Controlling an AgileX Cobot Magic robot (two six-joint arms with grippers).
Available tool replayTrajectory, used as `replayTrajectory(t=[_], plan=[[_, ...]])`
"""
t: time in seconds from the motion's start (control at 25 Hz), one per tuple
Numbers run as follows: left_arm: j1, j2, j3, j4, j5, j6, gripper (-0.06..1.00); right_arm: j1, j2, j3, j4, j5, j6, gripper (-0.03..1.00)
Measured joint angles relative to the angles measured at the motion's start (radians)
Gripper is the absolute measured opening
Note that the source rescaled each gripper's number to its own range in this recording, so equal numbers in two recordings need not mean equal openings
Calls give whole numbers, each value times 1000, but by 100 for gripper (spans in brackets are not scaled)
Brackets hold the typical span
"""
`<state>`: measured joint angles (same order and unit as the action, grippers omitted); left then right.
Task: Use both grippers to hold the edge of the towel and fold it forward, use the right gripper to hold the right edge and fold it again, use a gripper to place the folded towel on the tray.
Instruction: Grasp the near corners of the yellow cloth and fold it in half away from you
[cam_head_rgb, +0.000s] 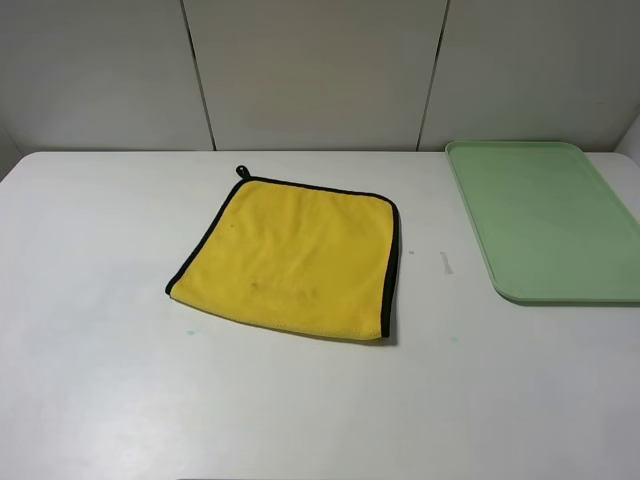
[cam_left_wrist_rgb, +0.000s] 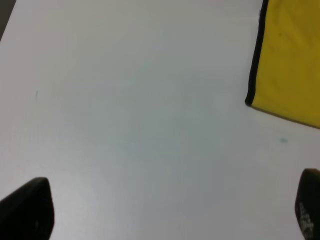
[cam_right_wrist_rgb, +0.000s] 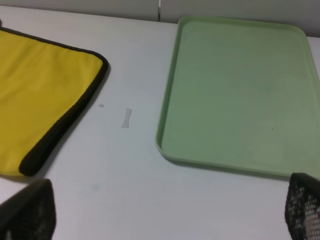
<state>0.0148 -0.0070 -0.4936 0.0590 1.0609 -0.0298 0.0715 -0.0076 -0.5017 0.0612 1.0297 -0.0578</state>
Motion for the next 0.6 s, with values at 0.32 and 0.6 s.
replayTrajectory(t=[0.32, 0.6], plan=[[0, 0, 0, 0, 0, 0, 96, 0, 0, 0, 0, 0, 0, 100], [0, 0, 0, 0, 0, 0, 96, 0, 0, 0, 0, 0, 0, 100]])
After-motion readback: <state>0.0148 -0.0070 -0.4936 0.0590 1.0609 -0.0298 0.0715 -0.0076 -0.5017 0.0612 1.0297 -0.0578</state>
